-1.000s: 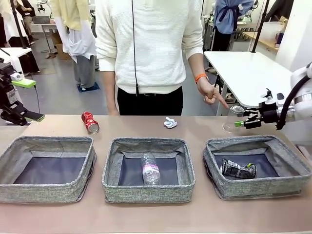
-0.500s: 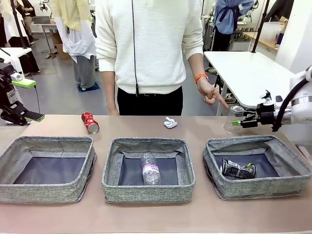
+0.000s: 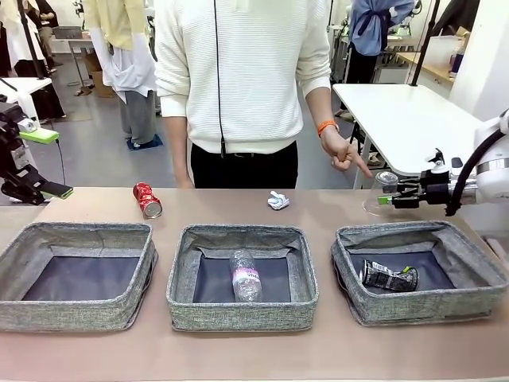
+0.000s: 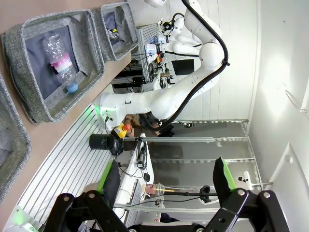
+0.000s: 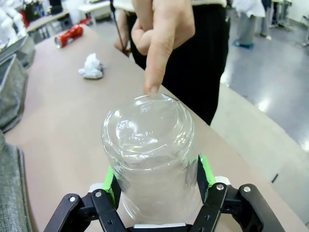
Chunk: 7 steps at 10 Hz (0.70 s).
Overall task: Sort the waste into the appropriate baskets.
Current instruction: Pick up the waste item pointed out by the person.
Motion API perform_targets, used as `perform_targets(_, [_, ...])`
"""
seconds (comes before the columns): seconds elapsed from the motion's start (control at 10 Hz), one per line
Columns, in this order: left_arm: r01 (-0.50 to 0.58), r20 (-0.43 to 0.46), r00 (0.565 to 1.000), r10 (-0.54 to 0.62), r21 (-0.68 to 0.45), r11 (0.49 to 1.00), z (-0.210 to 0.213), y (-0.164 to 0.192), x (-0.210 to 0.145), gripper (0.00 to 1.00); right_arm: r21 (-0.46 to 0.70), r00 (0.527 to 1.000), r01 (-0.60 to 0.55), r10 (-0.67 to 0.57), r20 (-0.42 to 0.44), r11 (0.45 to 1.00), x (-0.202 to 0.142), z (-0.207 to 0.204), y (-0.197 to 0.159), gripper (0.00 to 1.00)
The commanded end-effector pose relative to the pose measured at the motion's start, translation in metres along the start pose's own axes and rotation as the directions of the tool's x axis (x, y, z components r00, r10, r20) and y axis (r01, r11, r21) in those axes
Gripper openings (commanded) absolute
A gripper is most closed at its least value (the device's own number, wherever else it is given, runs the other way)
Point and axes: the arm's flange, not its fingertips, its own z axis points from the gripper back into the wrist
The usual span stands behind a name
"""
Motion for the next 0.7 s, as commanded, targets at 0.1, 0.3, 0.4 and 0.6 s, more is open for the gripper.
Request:
perform_targets(0.1, [0.019,-0.011,1.000,-0.019,-0.002,1.000,0.001,-0.001,-0.001,1.00,-0.018,1.000,0.008,-0.008,-0.007,1.000,-0.002,-0.002,-0.002,0.23])
perform_targets(0.3, [0.019,-0.011,1.000,-0.019,-0.002,1.000,0.001,-0.001,-0.001,1.00,-0.028,1.000,0.015,-0.015,-0.014,1.000,-0.002,0.002,-0.003,0.03])
perform_targets(0.4, [0.019,-0.011,1.000,-0.019,-0.002,1.000,0.001,-0.001,-0.001,1.00,-0.041,1.000,0.023,-0.024,-0.020,0.999,-0.001,0.006,-0.003,0.17])
perform_targets(0.6, [0.019,-0.011,1.000,-0.019,-0.002,1.000,0.001,-0.001,-0.001,1.00,-0.046,0.999,0.034,-0.035,-0.027,0.998,0.002,0.014,-0.005,0.00])
